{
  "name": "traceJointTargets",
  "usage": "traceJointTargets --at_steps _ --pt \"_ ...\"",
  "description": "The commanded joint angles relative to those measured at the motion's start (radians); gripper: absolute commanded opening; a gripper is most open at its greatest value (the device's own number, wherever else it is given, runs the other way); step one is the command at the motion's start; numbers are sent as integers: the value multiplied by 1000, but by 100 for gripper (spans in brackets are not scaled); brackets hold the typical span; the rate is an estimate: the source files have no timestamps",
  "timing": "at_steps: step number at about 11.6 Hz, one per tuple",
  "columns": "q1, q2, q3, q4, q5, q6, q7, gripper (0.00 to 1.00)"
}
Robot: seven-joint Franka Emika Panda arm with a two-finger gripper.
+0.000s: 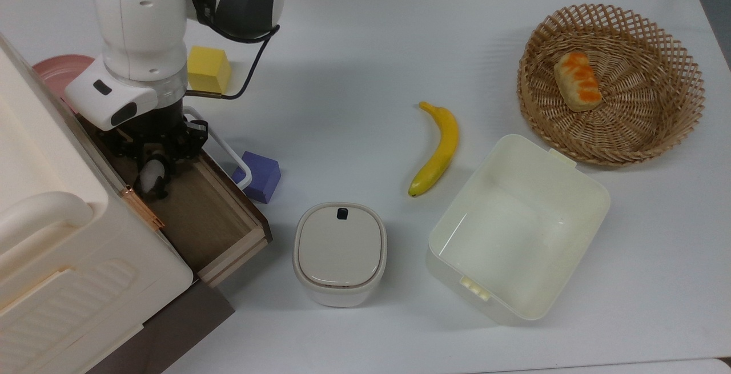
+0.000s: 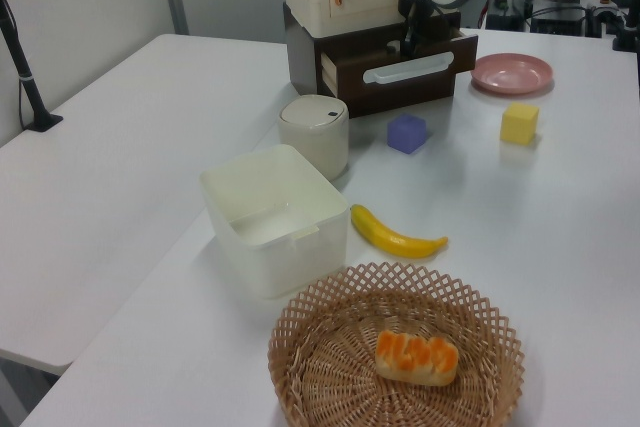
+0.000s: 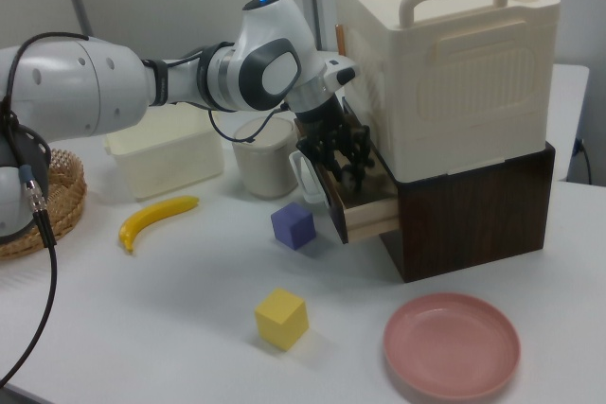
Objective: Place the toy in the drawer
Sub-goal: 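Open the gripper to release the panda toy inside the drawer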
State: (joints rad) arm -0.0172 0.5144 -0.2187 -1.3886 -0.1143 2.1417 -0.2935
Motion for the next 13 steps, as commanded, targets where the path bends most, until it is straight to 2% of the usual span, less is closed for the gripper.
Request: traceJointTargets --at_steps 1,3,5,9,11,13 --pt "16 -25 -11 -18 15 14 17 80" --pt "20 -39 -11 -10 13 12 66 81" --pt "43 -92 -11 -9 19 -5 91 81" --pt "111 -164 -2 14 25 -118 178 81" --pt "138 -221 1 14 59 -195 198 82" --pt "169 -276 2 7 88 -271 246 90"
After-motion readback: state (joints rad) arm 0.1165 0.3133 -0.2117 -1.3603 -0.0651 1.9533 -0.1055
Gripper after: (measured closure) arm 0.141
